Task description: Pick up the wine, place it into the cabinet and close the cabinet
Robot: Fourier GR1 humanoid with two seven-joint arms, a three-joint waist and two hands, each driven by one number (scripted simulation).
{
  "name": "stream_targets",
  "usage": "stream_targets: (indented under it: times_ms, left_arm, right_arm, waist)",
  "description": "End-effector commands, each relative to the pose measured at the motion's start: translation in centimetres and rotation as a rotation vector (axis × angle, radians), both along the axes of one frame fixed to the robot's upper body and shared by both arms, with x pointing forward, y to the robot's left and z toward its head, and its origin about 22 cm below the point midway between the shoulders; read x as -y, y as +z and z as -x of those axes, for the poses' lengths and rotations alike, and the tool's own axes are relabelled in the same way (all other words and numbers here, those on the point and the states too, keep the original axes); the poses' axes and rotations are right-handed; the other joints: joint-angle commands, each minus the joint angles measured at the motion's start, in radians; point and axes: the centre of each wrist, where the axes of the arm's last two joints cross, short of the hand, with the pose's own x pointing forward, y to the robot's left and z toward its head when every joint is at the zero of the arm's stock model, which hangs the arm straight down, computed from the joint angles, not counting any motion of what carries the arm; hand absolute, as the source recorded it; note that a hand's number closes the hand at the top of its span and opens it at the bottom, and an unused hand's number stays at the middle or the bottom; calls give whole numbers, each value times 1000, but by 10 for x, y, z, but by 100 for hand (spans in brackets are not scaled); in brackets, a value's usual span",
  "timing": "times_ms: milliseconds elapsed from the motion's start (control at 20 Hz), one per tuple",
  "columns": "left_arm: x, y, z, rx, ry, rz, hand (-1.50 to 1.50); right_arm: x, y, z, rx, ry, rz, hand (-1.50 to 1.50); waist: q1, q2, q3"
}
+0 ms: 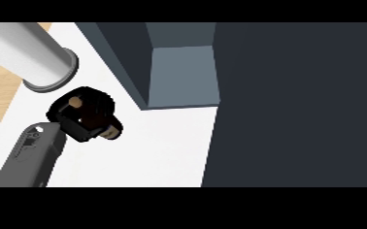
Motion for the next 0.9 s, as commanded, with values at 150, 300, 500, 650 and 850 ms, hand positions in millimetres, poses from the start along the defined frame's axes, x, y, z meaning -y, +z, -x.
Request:
stream_targets:
  times_ms: [150, 300, 500, 650, 850]
  left_arm:
    - [-25, -69, 83, 29, 658, 105, 150]
    - [9, -92, 111, 64, 677, 128, 150]
    - [42, -95, 114, 71, 637, 186, 150]
    - [59, -82, 114, 92, 592, 236, 150]
    - [73, -70, 114, 124, 593, 214, 150]
  right_arm:
    - [10, 9, 13, 32, -49, -32, -150]
    - [17, 17, 28, 30, -39, -48, -150]
    - [18, 21, 34, 39, -30, -33, -150]
    - [18, 13, 26, 37, -36, -18, -150]
    - [19, 18, 39, 38, -37, -42, -150]
  waist:
    - [73, -10, -7]
    - [41, -8, -6]
    - [28, -4, -5]
    - [41, -2, -2]
    - [29, -5, -4]
